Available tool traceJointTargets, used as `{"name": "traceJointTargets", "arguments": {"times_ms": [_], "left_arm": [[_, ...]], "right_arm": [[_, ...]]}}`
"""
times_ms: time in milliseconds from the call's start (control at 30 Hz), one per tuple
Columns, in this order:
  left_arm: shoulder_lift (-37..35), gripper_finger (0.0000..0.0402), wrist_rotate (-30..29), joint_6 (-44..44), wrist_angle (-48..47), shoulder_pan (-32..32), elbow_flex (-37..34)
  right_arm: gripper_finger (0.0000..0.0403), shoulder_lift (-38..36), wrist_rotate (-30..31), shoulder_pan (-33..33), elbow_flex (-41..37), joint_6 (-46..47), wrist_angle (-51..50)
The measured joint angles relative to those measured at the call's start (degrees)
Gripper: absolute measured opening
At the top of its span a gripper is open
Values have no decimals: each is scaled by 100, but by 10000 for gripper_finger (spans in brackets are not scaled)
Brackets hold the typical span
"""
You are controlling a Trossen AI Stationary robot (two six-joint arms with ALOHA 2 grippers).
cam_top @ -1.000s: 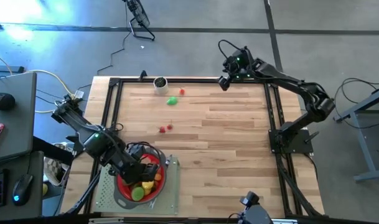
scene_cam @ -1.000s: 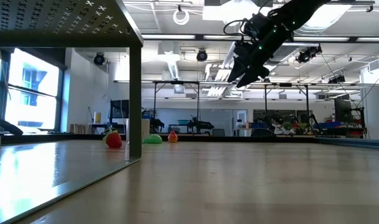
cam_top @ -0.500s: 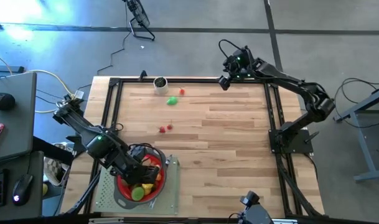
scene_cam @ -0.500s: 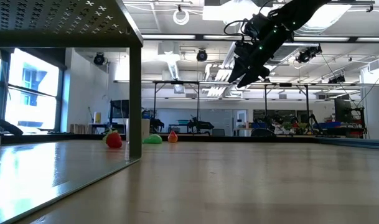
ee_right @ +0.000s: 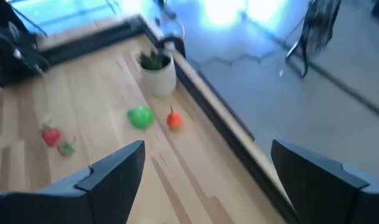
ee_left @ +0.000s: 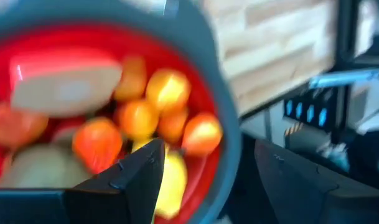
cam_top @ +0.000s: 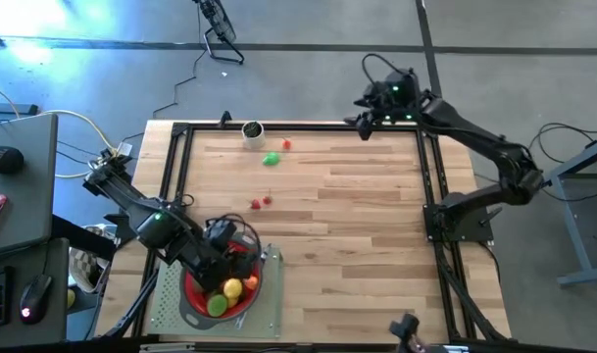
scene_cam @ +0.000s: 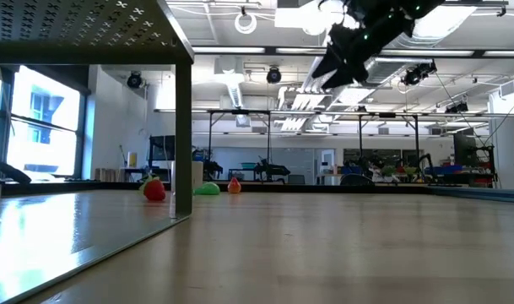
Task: Pick & Place Fruit
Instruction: Put the strawberry into the red strainer bowl on the shelf
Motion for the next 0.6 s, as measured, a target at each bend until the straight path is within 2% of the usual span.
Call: {"name": "traceJointTargets", "arguments": {"times_ms": [167, 400, 600], "left_arm": [[-87, 244, -493, 269, 234, 363, 63], [-108, 244, -495, 2127, 1042, 1153, 382], [-103, 244, -274, 3022, 948, 2002, 400]], "right_arm": [[341, -545, 38, 0, 2, -37, 46], [341, -1055, 182, 0, 2, -188, 74], [341, -1163, 721, 0, 2, -284, 64]]}}
